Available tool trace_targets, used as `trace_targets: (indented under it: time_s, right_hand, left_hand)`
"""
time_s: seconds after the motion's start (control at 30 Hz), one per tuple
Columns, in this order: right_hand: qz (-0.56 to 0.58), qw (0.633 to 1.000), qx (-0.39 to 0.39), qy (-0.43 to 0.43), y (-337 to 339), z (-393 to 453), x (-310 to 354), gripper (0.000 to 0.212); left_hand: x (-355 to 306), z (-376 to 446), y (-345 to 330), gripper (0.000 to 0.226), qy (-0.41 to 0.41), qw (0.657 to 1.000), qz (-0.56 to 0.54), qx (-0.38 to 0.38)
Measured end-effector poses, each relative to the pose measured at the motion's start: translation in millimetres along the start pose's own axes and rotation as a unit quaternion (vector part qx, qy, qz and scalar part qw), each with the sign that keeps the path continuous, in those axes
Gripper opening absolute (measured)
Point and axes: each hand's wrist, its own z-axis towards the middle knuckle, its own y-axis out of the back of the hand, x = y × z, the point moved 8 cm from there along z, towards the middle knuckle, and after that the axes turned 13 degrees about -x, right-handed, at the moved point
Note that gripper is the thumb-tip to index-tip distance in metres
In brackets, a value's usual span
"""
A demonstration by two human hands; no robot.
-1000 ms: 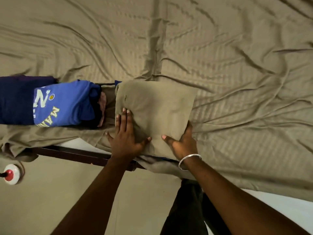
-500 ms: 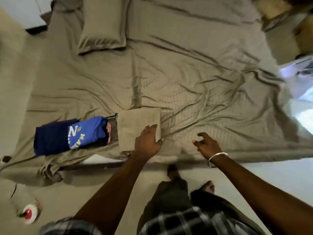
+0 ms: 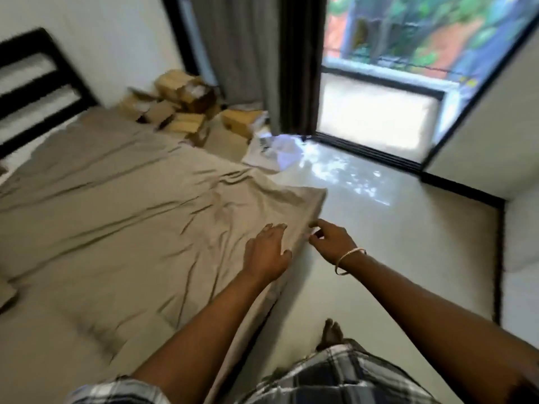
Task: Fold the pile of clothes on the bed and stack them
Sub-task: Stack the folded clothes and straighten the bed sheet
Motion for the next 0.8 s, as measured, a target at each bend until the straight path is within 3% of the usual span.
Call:
trace_targets:
  time_s: [0.17, 0.27, 0.43, 0.67, 0.8]
  right_hand:
    - [0.017, 0.982, -0.139, -0.123, 99.2, -82.5, -103.7, 0.033]
    - [0.023, 0.947, -0.23, -0.221, 151.7, -156.2, -180.8, 0.032]
    - [0.062, 0.858, -0.35, -0.372, 215.5, -308.0, -298.8, 0.033]
    - [0.104, 0.729, -0.437, -0.517, 259.7, -514.8, -439.7, 0.034]
    - [0.108, 0.693, -0.43, -0.568, 254.0, -587.0, -498.3, 0.034]
  left_hand:
    - [-121.3, -13.5, -34.3, 0.063, -0.177, 0.983, -0.016, 0.044]
    - [-204.7, -45.4, -65.4, 0.062, -0.279, 0.956, -0.03, 0.09]
    - [-346.4, -129.8, -114.2, 0.061, -0.431, 0.889, -0.042, 0.148]
    - [-504.3, -294.5, -204.2, 0.06, -0.552, 0.796, -0.042, 0.246]
    - [-554.1, -374.7, -247.5, 0.061, -0.577, 0.758, -0.031, 0.302]
